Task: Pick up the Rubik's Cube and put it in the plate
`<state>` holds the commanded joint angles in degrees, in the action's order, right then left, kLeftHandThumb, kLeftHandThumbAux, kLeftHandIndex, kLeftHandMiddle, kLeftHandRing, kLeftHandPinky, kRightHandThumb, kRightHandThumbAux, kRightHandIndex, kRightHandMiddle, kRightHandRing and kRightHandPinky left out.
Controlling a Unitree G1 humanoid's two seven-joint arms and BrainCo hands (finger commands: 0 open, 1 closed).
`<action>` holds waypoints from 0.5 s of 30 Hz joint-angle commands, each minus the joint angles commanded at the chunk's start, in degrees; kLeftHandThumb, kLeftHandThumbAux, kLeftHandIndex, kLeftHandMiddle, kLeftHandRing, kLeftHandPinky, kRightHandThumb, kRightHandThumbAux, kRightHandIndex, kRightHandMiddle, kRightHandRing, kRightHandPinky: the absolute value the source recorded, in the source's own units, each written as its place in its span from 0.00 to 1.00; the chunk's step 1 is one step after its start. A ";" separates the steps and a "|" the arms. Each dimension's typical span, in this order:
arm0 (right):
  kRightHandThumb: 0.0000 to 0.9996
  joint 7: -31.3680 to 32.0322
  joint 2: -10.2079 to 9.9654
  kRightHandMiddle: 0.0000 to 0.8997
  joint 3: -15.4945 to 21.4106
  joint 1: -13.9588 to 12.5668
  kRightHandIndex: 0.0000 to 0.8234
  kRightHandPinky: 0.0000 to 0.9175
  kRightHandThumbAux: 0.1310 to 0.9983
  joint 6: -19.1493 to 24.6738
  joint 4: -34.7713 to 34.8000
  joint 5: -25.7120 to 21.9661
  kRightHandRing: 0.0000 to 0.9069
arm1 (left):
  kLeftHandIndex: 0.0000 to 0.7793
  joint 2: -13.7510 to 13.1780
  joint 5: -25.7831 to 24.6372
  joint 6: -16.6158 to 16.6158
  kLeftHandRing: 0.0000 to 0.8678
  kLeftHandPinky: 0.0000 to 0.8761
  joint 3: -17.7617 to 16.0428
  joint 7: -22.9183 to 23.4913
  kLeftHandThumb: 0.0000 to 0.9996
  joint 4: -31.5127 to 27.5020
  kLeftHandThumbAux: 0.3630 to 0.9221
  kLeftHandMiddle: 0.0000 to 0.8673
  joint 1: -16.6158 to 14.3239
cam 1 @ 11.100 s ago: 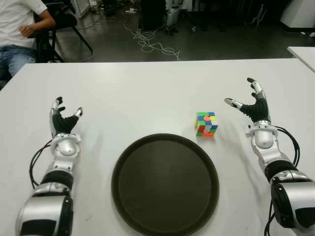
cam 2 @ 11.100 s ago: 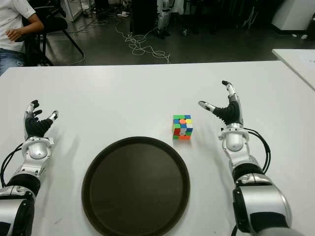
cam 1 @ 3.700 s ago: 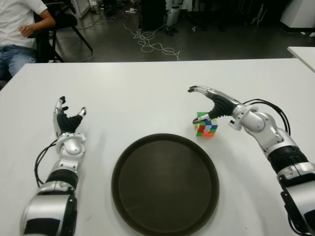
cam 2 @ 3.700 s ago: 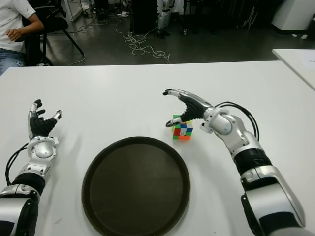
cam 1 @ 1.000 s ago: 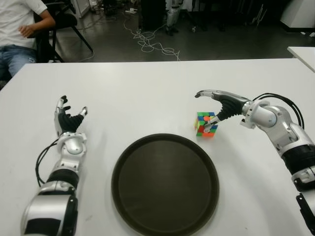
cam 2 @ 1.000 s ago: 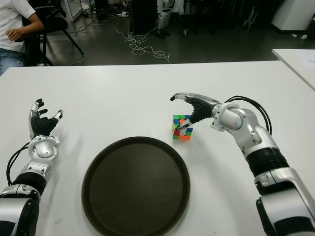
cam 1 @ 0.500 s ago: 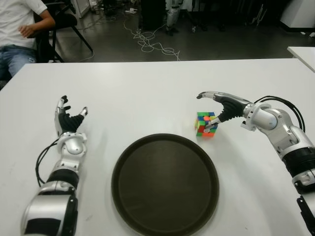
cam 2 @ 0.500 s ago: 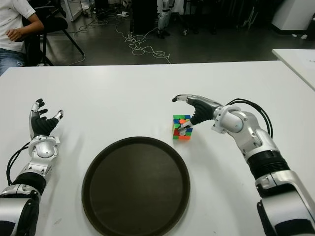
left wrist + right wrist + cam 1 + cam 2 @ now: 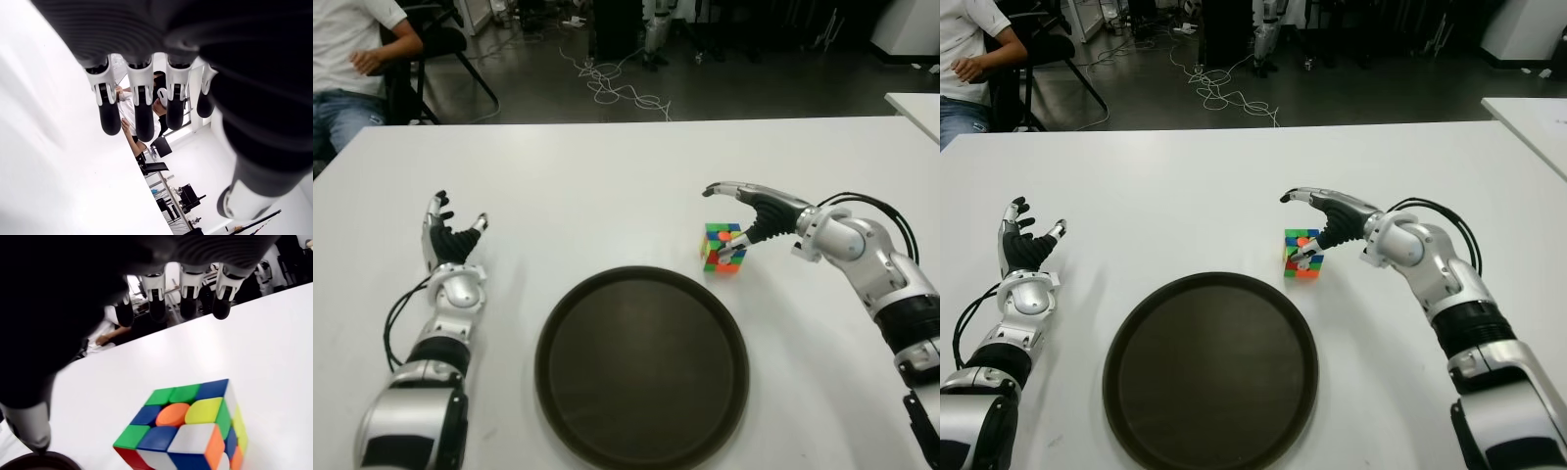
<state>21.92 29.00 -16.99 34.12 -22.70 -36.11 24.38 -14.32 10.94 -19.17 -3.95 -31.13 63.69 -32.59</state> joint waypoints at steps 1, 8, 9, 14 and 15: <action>0.00 0.04 -0.02 0.02 0.01 0.00 0.03 0.00 0.54 -0.04 0.07 -0.05 0.01 | 0.13 0.02 -0.05 0.01 0.20 0.25 -0.05 0.05 0.43 0.01 0.69 0.19 -0.01; 0.00 0.20 -0.47 0.03 0.21 0.09 0.04 0.00 0.53 -0.97 -0.66 -0.86 0.02 | 0.13 0.05 0.06 -0.04 0.20 0.23 0.00 -0.07 0.43 0.30 0.71 0.19 -0.18; 0.00 0.10 -0.62 0.04 0.23 0.12 0.05 0.00 0.54 -1.42 -1.01 -1.02 0.02 | 0.13 0.04 0.09 -0.11 0.20 0.23 0.02 -0.08 0.43 0.32 0.71 0.19 -0.18; 0.00 -2.37 -1.90 0.04 -0.21 0.68 0.05 0.00 0.53 -3.82 -5.80 -0.40 0.03 | 0.13 -0.04 -0.07 -0.52 0.19 0.23 -0.08 0.30 0.43 0.44 0.69 0.18 -0.16; 0.00 -2.52 -1.96 0.05 -0.24 0.85 0.06 0.00 0.53 -4.05 -6.33 -0.33 0.03 | 0.13 -0.05 -0.10 -0.55 0.19 0.24 -0.10 0.36 0.43 0.44 0.69 0.18 -0.17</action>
<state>19.40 27.04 -17.22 34.97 -26.75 -42.44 24.06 -14.37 10.84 -19.72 -4.05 -30.77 64.13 -32.76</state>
